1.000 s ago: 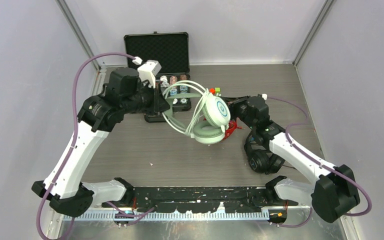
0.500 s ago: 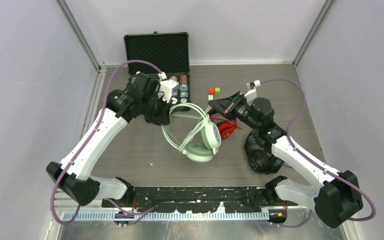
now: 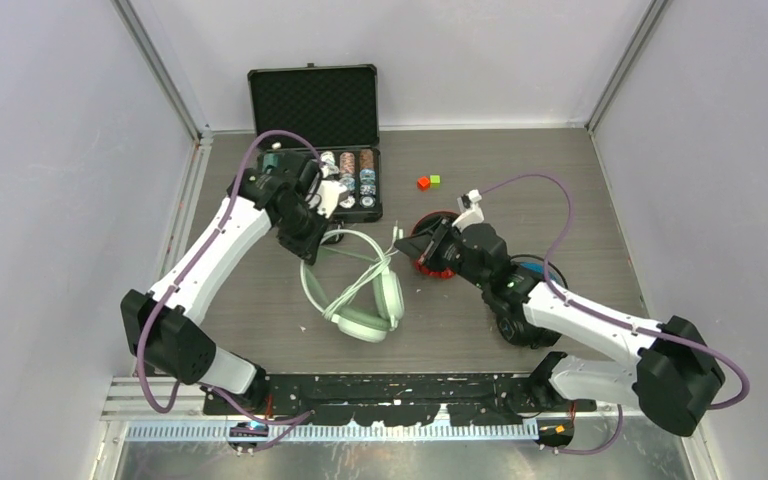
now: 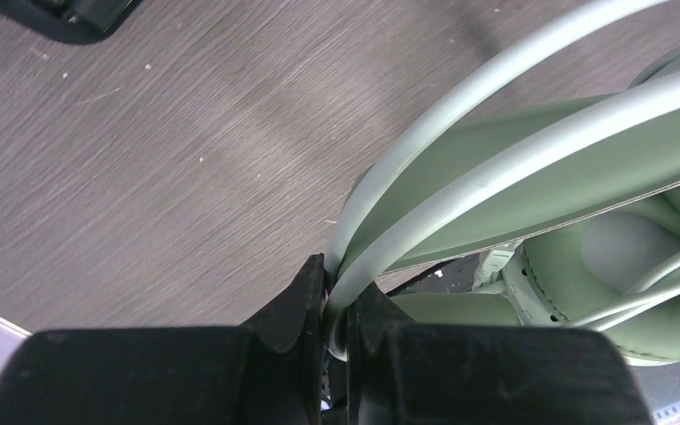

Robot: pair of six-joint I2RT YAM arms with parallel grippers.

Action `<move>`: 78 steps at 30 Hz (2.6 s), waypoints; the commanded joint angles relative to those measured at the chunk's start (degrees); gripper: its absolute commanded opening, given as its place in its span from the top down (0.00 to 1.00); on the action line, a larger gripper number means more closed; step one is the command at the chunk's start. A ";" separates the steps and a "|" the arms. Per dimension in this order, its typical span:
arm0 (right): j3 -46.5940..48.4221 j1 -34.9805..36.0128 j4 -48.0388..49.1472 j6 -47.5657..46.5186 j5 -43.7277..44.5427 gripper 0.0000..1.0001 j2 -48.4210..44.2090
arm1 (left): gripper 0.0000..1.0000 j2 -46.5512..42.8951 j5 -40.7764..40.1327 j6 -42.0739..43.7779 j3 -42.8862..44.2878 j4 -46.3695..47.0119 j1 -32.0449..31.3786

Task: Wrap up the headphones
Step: Wrap the headphones cable around the headphones, then place the headphones at the center of the board.

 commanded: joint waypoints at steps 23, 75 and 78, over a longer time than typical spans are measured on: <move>5.04 8.29 3.23 -1.23 17.52 1.00 22.80 | 1.00 12.31 -18.85 4.49 -8.86 0.72 2.63; 7.49 12.25 -2.30 1.84 24.17 0.84 27.50 | 0.76 12.83 3.31 -18.01 -16.78 29.85 -8.18; 7.72 12.30 -3.67 2.39 24.52 0.76 26.61 | 0.76 13.16 2.62 -17.97 -17.73 29.50 -8.37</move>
